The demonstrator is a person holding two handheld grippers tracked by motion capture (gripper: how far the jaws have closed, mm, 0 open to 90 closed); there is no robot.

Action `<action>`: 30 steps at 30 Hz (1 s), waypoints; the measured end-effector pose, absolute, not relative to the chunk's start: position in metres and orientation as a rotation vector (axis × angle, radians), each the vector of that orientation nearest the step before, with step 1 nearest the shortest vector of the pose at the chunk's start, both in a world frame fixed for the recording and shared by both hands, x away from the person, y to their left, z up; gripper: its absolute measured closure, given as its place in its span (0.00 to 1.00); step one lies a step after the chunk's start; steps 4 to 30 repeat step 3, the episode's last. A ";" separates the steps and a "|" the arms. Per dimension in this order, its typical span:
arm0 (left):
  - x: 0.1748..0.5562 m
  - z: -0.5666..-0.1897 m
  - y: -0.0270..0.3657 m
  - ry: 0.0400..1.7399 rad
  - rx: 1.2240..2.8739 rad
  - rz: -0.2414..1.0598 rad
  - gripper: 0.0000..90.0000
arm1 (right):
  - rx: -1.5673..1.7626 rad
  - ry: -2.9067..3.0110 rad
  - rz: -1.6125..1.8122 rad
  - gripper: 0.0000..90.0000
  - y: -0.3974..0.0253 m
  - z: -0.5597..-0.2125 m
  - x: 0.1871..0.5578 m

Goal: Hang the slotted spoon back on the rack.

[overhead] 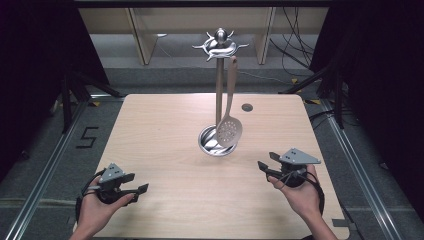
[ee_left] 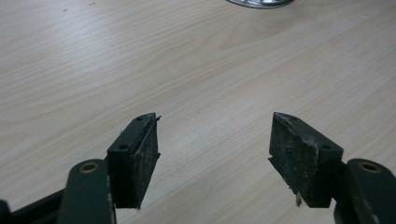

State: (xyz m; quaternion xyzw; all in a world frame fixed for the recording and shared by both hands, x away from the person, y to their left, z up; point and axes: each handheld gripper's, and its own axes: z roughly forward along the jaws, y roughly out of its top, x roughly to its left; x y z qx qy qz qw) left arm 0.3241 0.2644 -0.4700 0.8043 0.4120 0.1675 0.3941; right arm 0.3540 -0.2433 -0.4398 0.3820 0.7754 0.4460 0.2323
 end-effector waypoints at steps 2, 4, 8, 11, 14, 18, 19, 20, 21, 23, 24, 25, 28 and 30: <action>0.324 -0.470 0.264 1.046 2.039 0.424 0.35 | 1.070 2.129 1.234 0.50 -0.244 -0.440 0.354; 0.324 -0.470 0.263 1.056 2.020 0.421 0.35 | 1.070 2.129 1.234 0.50 -0.244 -0.440 0.354; 0.324 -0.470 0.263 1.056 2.020 0.421 0.35 | 1.070 2.129 1.234 0.50 -0.244 -0.440 0.354; 0.324 -0.470 0.263 1.056 2.020 0.421 0.35 | 1.070 2.129 1.234 0.50 -0.244 -0.440 0.354; 0.324 -0.470 0.263 1.056 2.020 0.421 0.35 | 1.070 2.129 1.234 0.50 -0.244 -0.440 0.354; 0.324 -0.470 0.263 1.056 2.020 0.421 0.35 | 1.070 2.129 1.234 0.50 -0.244 -0.440 0.354; 0.324 -0.470 0.263 1.056 2.020 0.421 0.35 | 1.070 2.129 1.234 0.50 -0.244 -0.440 0.354; 0.324 -0.470 0.263 1.056 2.020 0.421 0.35 | 1.070 2.129 1.234 0.50 -0.244 -0.440 0.354; 0.324 -0.470 0.263 1.056 2.020 0.421 0.35 | 1.070 2.129 1.234 0.50 -0.244 -0.440 0.354; 0.324 -0.470 0.263 1.056 2.020 0.421 0.35 | 1.070 2.129 1.234 0.50 -0.244 -0.440 0.354; 0.324 -0.470 0.263 1.056 2.020 0.421 0.35 | 1.070 2.129 1.234 0.50 -0.244 -0.440 0.354; 0.324 -0.470 0.263 1.056 2.020 0.421 0.35 | 1.070 2.129 1.234 0.50 -0.244 -0.440 0.354; 0.324 -0.470 0.263 1.056 2.020 0.421 0.35 | 1.070 2.129 1.234 0.50 -0.244 -0.440 0.354; 0.324 -0.470 0.263 1.056 2.020 0.421 0.35 | 1.070 2.129 1.234 0.50 -0.244 -0.440 0.354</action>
